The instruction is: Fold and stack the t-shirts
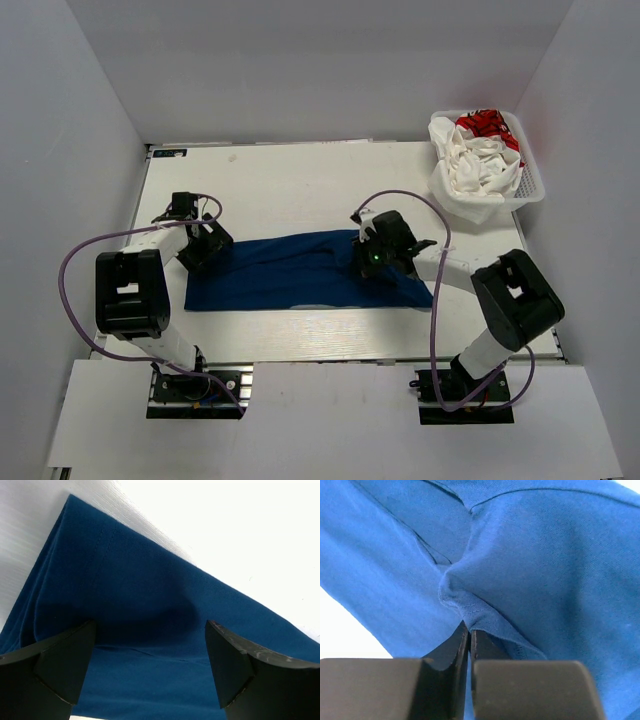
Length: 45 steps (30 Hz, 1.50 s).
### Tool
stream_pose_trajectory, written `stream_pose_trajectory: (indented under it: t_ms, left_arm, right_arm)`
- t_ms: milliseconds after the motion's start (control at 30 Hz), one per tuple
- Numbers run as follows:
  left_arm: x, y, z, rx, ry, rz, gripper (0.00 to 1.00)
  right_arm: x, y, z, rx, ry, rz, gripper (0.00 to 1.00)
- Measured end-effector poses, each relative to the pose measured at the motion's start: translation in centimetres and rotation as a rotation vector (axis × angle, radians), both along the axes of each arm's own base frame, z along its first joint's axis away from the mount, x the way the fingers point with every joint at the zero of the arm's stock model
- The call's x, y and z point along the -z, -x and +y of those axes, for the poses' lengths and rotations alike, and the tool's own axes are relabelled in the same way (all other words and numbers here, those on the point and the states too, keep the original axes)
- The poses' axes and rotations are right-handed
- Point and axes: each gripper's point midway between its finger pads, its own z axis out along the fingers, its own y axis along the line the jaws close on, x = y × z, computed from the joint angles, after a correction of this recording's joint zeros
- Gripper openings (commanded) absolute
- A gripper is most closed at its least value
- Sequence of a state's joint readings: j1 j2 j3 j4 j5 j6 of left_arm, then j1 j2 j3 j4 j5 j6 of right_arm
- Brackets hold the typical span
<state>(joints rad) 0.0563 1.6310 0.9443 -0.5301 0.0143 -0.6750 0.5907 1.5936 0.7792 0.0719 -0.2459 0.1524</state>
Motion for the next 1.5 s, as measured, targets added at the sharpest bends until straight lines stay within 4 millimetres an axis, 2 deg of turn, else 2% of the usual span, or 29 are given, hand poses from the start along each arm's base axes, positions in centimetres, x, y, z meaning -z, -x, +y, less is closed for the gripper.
stream_pose_trajectory:
  t_ms: [233,433,533,633,733,800,867,933,1133,1233,1367,1500]
  left_arm:
    - [0.0,0.0,0.0,0.003,-0.002,0.000,1.00]
    - [0.0,0.0,0.0,0.003,-0.004,0.001,1.00]
    - [0.0,0.0,0.0,0.003,-0.005,0.001,1.00]
    - [0.0,0.0,0.0,0.003,-0.005,0.003,1.00]
    - [0.0,0.0,0.0,0.003,-0.005,0.004,1.00]
    - [0.0,0.0,0.0,0.003,-0.005,0.004,1.00]
    - [0.0,0.0,0.0,0.003,-0.005,0.005,1.00]
    - [0.0,0.0,0.0,0.005,-0.006,0.005,1.00]
    - [0.0,0.0,0.0,0.006,-0.006,0.006,1.00]
    - [0.0,0.0,0.0,0.006,-0.006,0.006,1.00]
    - [0.0,0.0,0.0,0.007,-0.006,0.006,1.00]
    - [0.0,0.0,0.0,0.008,-0.007,0.009,1.00]
  right_arm:
    - [-0.3,0.7,0.5,0.025,0.020,0.024,0.00]
    - [-4.0,1.9,2.7,0.034,-0.058,0.044,0.00]
    - [-4.9,2.6,4.2,0.030,-0.084,0.080,0.00]
    - [-4.8,3.3,5.2,0.027,-0.100,0.119,0.00]
    - [-3.8,3.9,5.7,0.037,-0.087,0.168,0.00]
    - [-2.8,4.0,5.8,0.050,-0.071,0.200,0.28]
    - [-1.9,3.9,6.0,0.060,-0.055,0.223,0.68]
    - [-1.4,3.7,6.2,0.065,-0.042,0.237,0.90]
    - [-2.5,3.2,6.9,0.037,-0.050,0.205,0.90]
    - [-3.9,3.1,6.5,0.037,-0.059,0.165,0.90]
    - [-6.6,2.5,5.0,0.077,-0.076,0.082,0.90]
    - [-8.3,1.6,2.5,0.154,-0.073,0.023,0.90]
